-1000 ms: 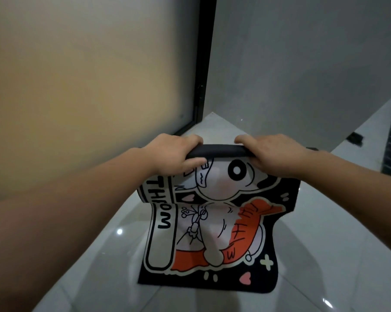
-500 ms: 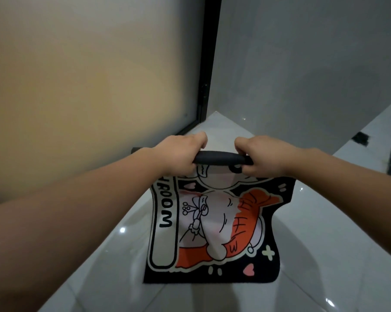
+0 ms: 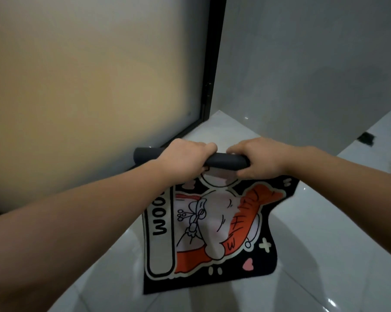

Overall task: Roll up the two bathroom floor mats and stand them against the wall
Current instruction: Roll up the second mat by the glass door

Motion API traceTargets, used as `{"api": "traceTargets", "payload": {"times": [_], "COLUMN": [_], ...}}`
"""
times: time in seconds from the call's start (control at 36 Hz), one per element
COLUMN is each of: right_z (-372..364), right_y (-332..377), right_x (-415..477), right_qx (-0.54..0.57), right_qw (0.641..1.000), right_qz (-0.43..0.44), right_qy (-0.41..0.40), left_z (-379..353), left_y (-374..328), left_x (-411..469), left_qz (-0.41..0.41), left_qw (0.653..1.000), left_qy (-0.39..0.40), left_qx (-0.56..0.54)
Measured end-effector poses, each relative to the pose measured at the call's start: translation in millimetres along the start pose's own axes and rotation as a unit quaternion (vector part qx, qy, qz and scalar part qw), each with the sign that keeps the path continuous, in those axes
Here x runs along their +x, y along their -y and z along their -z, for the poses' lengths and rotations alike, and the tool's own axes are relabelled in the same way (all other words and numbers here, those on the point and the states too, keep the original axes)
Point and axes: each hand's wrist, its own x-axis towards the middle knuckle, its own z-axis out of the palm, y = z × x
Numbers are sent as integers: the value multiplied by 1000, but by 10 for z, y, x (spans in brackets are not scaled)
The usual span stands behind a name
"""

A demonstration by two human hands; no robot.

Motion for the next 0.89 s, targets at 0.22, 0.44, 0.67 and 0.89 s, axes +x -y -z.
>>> {"api": "traceTargets", "payload": {"times": [0.22,0.44,0.67,0.89], "right_z": [-128,-269,57,-128], "right_y": [123,169,134,220], "right_x": [70,62,143,109], "right_qx": [-160,-229,18,-127], "right_qw": [980,942,998,987], "right_qz": [36,113,-32,11], "right_qy": [-113,-216,50,-95], "left_z": [34,-25,-84,-39], "left_y": [47,57,7,33], "left_x": [27,-22,-88,-19], "left_qz": [49,90,33,81], "left_qw": [993,988,995,993], "left_qy": [82,86,-93,52], "left_qx": [-73,-89,27,-75]}}
